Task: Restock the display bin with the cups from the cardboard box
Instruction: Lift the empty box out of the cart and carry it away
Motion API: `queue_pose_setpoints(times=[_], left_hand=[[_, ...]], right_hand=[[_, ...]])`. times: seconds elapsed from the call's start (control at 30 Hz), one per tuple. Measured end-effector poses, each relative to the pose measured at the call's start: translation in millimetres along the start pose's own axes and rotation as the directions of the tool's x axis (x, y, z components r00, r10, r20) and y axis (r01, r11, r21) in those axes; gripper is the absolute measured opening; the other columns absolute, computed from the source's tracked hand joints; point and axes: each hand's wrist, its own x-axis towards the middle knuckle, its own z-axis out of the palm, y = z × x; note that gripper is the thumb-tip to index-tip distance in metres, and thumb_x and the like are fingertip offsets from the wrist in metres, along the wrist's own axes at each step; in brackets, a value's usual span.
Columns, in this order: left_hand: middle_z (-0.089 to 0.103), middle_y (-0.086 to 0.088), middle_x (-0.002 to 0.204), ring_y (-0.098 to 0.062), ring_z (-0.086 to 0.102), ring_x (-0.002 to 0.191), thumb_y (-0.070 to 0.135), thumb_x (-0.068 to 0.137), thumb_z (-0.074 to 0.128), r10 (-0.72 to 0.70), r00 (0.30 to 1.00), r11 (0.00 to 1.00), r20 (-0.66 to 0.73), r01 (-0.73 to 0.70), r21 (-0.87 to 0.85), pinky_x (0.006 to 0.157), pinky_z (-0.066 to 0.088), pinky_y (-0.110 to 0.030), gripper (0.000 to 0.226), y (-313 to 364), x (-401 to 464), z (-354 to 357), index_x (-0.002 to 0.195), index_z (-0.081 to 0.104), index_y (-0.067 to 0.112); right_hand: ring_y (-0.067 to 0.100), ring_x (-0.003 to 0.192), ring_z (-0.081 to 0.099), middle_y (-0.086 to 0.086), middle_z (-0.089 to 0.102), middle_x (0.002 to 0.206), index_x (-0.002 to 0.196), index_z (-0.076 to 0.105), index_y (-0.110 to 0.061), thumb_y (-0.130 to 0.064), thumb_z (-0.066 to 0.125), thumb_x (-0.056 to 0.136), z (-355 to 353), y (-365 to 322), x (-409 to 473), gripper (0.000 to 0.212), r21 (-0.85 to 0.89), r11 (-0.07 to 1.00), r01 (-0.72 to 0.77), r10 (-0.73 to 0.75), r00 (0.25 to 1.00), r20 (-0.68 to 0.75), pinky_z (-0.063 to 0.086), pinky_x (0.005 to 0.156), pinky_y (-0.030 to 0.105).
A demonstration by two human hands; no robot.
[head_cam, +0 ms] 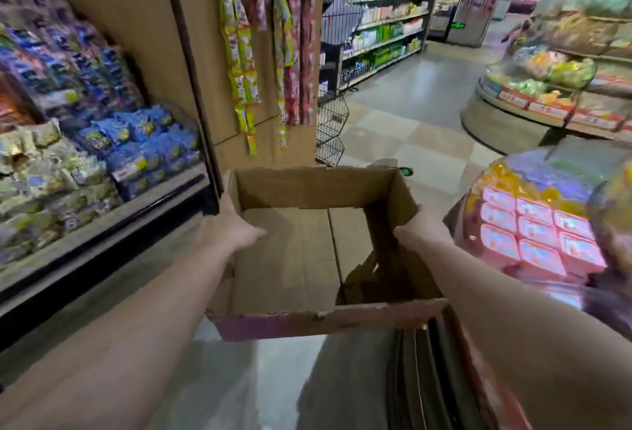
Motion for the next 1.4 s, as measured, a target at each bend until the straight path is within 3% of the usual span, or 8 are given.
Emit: queue_pose_setpoints(times=[0.17, 0.27, 0.37, 0.63, 0.77, 0.93, 1.13, 1.4], left_hand=[[0.031, -0.018, 0.150, -0.038, 0.035, 0.134, 0.047, 0.072, 0.077, 0.002, 0.999, 0.999, 0.052, -0.001, -0.037, 0.106, 0.039, -0.044, 0.116, 51.6, 106.2, 3.7, 0.152, -0.006, 0.030], [0.029, -0.010, 0.154, -0.034, 0.036, 0.135, 0.041, 0.072, 0.079, 0.089, 0.992, 0.993, 0.089, -0.082, -0.079, 0.107, 0.038, -0.040, 0.115, 90.7, 161.0, 20.5, 0.152, -0.002, 0.026], [0.031, -0.013, 0.152, -0.034, 0.040, 0.132, 0.034, 0.069, 0.083, 0.138, 0.984, 0.984, 0.114, -0.123, -0.132, 0.107, 0.038, -0.042, 0.119, 137.5, 220.1, 46.8, 0.152, -0.002, 0.024], [0.034, -0.011, 0.151, -0.035, 0.047, 0.126, 0.047, 0.060, 0.083, 0.106, 0.979, 0.994, 0.172, -0.099, -0.051, 0.101, 0.045, -0.045, 0.131, 268.8, 384.0, 134.5, 0.148, -0.013, 0.036], [0.049, -0.016, 0.138, -0.037, 0.062, 0.105, 0.058, 0.034, 0.080, 0.073, 0.983, 0.994, 0.170, -0.058, -0.089, 0.089, 0.053, -0.048, 0.142, 329.0, 469.5, 172.0, 0.132, -0.023, 0.057], [0.024, -0.016, 0.154, -0.038, 0.039, 0.133, 0.043, 0.059, 0.085, 0.046, 0.987, 0.996, 0.156, -0.032, -0.087, 0.105, 0.039, -0.052, 0.133, 411.5, 527.7, 188.9, 0.142, -0.018, 0.047], [0.025, -0.018, 0.154, -0.037, 0.038, 0.133, 0.032, 0.073, 0.081, -0.044, 0.970, 0.979, 0.238, 0.089, -0.181, 0.109, 0.036, -0.044, 0.123, 478.6, 632.0, 240.0, 0.150, -0.014, 0.025], [0.021, -0.016, 0.155, -0.035, 0.035, 0.135, 0.025, 0.080, 0.076, -0.200, 0.918, 0.908, 0.342, 0.305, -0.287, 0.108, 0.035, -0.040, 0.114, 545.1, 773.1, 288.6, 0.151, -0.013, 0.015]], right_hand=[[0.029, 0.109, 0.056, 0.010, 0.055, 0.117, 0.135, 0.040, -0.014, -0.021, 0.066, 0.081, 20.5, -41.2, 88.9, 0.061, 0.098, 0.994, -0.057, 0.053, 0.998, 0.038, 0.047, 0.096, 0.046], [0.021, 0.092, 0.054, 0.003, 0.053, 0.099, 0.131, 0.043, -0.013, -0.017, 0.066, 0.084, 19.7, -48.6, 140.1, 0.053, 0.118, 0.987, -0.113, 0.108, 0.993, 0.054, 0.046, 0.079, 0.032], [0.019, 0.089, 0.054, 0.001, 0.052, 0.094, 0.125, 0.047, -0.014, -0.016, 0.067, 0.082, 12.4, -49.3, 204.1, 0.047, 0.105, 0.984, -0.143, 0.138, 0.989, 0.058, 0.046, 0.076, 0.031], [0.023, 0.088, 0.057, 0.005, 0.056, 0.099, 0.122, 0.047, -0.017, -0.019, 0.067, 0.078, -0.3, -54.3, 423.6, 0.049, 0.118, 0.975, -0.187, 0.187, 0.982, 0.010, 0.049, 0.074, 0.035], [0.025, 0.090, 0.062, 0.004, 0.061, 0.096, 0.110, 0.052, -0.021, -0.027, 0.067, 0.067, -21.5, -62.0, 526.7, 0.045, 0.039, 0.984, -0.177, 0.177, 0.984, -0.002, 0.056, 0.083, 0.043], [0.025, 0.081, 0.063, 0.002, 0.062, 0.086, 0.103, 0.051, -0.027, -0.036, 0.065, 0.059, -32.8, -74.6, 643.1, 0.046, -0.065, 0.983, -0.171, 0.171, 0.985, -0.012, 0.057, 0.076, 0.043], [0.024, 0.088, 0.061, 0.003, 0.059, 0.100, 0.123, 0.043, -0.024, -0.025, 0.070, 0.078, -21.8, -110.1, 781.5, 0.053, 0.034, 0.988, -0.149, 0.145, 0.984, 0.103, 0.051, 0.072, 0.035], [0.025, 0.089, 0.064, 0.001, 0.061, 0.099, 0.119, 0.043, -0.030, -0.033, 0.076, 0.067, 8.7, -168.2, 978.0, 0.062, -0.051, 0.994, -0.092, 0.100, 0.978, 0.182, 0.058, 0.081, 0.044]])
